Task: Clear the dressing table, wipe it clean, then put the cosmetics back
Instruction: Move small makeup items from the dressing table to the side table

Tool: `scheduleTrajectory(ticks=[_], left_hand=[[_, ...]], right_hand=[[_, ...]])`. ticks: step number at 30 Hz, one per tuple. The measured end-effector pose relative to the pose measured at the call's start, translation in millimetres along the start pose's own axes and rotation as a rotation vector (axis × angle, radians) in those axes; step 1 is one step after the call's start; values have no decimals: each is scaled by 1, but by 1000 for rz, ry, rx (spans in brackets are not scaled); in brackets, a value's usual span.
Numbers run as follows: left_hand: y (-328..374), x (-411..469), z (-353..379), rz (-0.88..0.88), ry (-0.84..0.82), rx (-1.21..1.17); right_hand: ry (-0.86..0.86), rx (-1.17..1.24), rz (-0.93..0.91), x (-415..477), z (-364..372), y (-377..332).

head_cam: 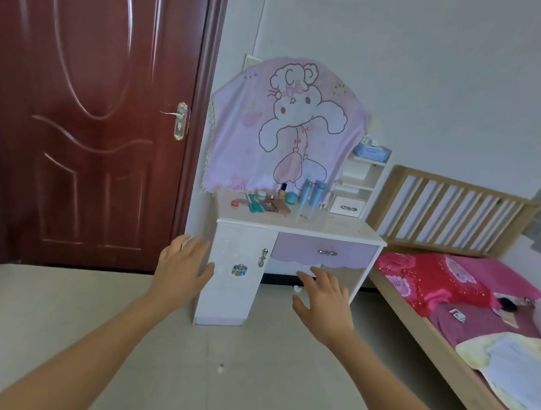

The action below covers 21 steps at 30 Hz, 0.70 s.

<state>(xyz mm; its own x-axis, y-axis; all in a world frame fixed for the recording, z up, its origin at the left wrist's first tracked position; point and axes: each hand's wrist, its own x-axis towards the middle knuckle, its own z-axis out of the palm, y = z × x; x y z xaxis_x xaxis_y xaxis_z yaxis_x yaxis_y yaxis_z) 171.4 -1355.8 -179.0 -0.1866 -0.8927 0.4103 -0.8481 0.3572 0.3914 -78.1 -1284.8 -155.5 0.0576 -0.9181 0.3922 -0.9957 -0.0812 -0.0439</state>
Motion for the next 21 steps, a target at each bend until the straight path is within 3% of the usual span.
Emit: scheduleTrajectory(ticks=[4, 8, 10, 21], left_hand=[[20, 49, 48, 19, -37, -43], [20, 82, 106, 15, -145, -25], [23, 105, 125, -34, -156, -21], [58, 256, 205, -172, -33, 16]], right_hand=[[-66, 22, 121, 35, 31, 50], [-206, 37, 119, 59, 76, 85], [-190, 8, 120, 81, 101, 110], [-198, 163, -30, 248, 156, 228]])
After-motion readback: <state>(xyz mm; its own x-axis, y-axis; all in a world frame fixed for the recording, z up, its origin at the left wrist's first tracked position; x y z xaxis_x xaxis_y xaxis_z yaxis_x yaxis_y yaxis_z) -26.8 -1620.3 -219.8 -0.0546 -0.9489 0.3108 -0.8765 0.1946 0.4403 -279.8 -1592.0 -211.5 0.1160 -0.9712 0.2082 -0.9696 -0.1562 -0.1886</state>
